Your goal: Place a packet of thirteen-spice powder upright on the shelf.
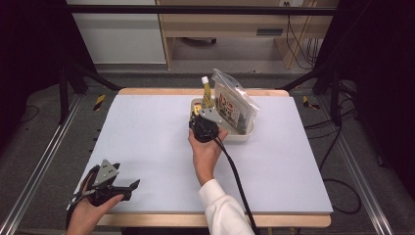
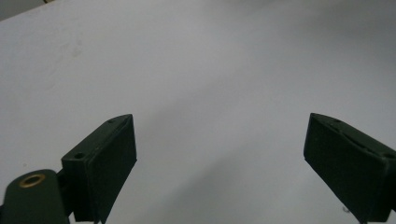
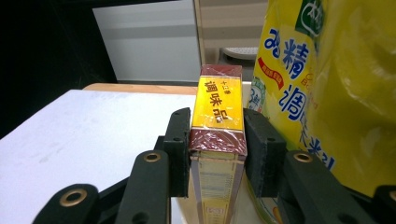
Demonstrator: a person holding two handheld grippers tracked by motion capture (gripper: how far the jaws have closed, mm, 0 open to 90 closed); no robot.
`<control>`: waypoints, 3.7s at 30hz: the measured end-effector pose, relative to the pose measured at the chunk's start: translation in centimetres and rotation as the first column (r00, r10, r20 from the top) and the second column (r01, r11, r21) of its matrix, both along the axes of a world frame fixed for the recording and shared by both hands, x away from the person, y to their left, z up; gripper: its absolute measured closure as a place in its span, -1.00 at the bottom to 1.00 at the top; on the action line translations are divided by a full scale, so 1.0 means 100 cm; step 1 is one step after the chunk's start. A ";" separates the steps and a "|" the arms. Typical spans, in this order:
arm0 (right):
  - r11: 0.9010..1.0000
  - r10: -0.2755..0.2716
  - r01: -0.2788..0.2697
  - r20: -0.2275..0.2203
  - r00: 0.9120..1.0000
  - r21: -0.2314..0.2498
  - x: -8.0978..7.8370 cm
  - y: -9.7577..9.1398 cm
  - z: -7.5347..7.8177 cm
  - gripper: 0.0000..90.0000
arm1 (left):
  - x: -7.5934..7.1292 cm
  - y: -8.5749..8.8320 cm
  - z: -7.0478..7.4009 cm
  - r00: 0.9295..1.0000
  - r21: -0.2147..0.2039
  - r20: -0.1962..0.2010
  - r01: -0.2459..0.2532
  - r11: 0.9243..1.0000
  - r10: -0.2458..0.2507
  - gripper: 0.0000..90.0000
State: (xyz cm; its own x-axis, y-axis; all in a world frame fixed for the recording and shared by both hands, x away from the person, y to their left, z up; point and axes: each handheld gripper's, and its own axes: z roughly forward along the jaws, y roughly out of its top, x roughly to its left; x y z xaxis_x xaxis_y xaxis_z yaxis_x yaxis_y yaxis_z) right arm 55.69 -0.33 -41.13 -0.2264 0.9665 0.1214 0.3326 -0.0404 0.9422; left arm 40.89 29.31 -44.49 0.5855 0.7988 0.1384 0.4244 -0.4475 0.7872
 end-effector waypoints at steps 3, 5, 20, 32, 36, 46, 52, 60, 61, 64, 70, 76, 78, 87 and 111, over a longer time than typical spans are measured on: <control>1.000 0.005 -0.005 -0.007 1.000 -0.001 0.001 -0.001 0.000 0.45 | 0.000 0.000 0.000 1.000 0.000 -0.001 0.000 1.000 0.000 -0.79; 1.000 0.007 -0.007 -0.005 1.000 -0.004 0.001 -0.001 0.000 0.45 | 0.000 0.000 0.000 1.000 0.000 -0.001 0.000 1.000 0.000 -0.79; 0.997 0.080 -0.080 -0.029 0.996 0.013 0.001 -0.007 -0.001 0.16 | 0.000 -0.001 0.000 1.000 0.004 -0.001 0.003 1.000 -0.003 -0.79; 0.987 0.153 -0.154 -0.025 0.988 -0.038 -0.020 -0.011 0.006 -0.26 | 0.000 -0.001 0.000 1.000 0.005 0.002 0.001 1.000 -0.001 -0.80; 0.978 0.200 -0.201 -0.030 0.979 -0.045 -0.031 -0.011 0.014 -0.38 | 0.000 -0.001 0.000 1.000 0.006 0.002 0.002 1.000 -0.002 -0.80; 0.951 0.287 -0.291 -0.051 0.956 -0.100 -0.054 -0.015 0.028 -0.57 | 0.000 -0.001 0.000 1.000 0.004 0.003 -0.002 1.000 0.002 -0.81; 0.934 0.326 -0.332 -0.061 0.943 -0.134 -0.066 -0.025 0.034 -0.67 | 0.000 0.000 0.001 1.000 0.001 0.005 -0.007 1.000 0.007 -0.81; 0.909 0.376 -0.385 -0.084 0.923 -0.161 -0.075 -0.039 0.038 -0.69 | 0.000 0.000 0.000 1.000 0.001 0.003 -0.007 1.000 0.007 -0.82; 0.907 0.379 -0.389 -0.087 0.921 -0.161 -0.075 -0.041 0.039 -0.69 | 0.000 0.000 0.000 1.000 0.001 0.003 -0.007 1.000 0.007 -0.82; 0.902 0.385 -0.396 -0.092 0.918 -0.170 -0.078 -0.048 0.040 -0.70 | 0.000 0.000 0.000 1.000 0.000 0.003 -0.009 1.000 0.009 -0.82; 0.899 0.385 -0.396 -0.096 0.918 -0.187 -0.082 -0.063 0.042 -0.73 | 0.000 0.001 0.000 1.000 0.000 0.004 -0.012 1.000 0.012 -0.82; 0.898 0.378 -0.390 -0.094 0.921 -0.204 -0.086 -0.082 0.044 -0.81 | 0.000 0.001 0.000 1.000 -0.004 0.003 -0.015 1.000 0.015 -0.82; 0.899 0.374 -0.386 -0.093 0.923 -0.206 -0.087 -0.085 0.044 -0.81 | 0.000 0.001 0.000 1.000 -0.004 0.003 -0.015 1.000 0.015 -0.82; 0.911 0.338 -0.352 -0.101 0.936 -0.213 -0.091 -0.114 0.043 -0.84 | 0.000 0.001 0.000 1.000 -0.005 0.004 -0.012 1.000 0.013 -0.85; 0.941 0.185 -0.208 -0.106 0.977 -0.267 -0.102 -0.187 0.024 -0.81 | 0.000 0.001 0.000 1.000 -0.005 0.011 -0.001 1.000 0.001 -0.88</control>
